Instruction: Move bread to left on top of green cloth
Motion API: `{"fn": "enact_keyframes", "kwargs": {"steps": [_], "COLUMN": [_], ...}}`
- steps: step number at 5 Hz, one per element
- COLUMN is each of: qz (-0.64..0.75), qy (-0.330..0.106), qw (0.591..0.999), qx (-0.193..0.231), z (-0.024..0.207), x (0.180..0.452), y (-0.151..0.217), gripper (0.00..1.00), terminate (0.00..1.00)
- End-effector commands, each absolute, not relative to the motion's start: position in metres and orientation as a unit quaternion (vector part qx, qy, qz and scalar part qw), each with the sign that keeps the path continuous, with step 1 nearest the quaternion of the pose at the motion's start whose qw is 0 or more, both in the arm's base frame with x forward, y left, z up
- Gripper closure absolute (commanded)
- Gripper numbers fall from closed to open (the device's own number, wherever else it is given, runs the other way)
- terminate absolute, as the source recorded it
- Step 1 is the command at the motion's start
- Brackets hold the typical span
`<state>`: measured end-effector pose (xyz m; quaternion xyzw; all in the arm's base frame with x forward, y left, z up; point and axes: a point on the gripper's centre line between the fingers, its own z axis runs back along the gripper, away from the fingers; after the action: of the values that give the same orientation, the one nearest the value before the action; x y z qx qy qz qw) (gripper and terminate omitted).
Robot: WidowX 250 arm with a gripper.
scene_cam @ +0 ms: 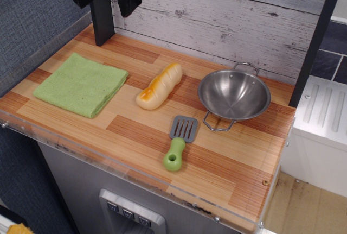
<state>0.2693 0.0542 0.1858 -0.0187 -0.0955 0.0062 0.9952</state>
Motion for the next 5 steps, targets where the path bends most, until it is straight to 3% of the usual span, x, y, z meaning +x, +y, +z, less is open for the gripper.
{"fn": "enact_keyframes", "kwargs": {"steps": [1, 3, 5], "qz": [0.006, 0.001, 0.002], "qy": [-0.095, -0.105, -0.083], "qw": [0.995, 0.994, 0.996], "qx": [-0.019, -0.033, -0.006], "z": [0.186, 0.18, 0.139], "x": [0.269, 0.288, 0.325], "y": [0.054, 0.055, 0.054], "gripper": [0.0, 0.0, 0.0], "terminate": [0.0, 0.0, 0.0]}}
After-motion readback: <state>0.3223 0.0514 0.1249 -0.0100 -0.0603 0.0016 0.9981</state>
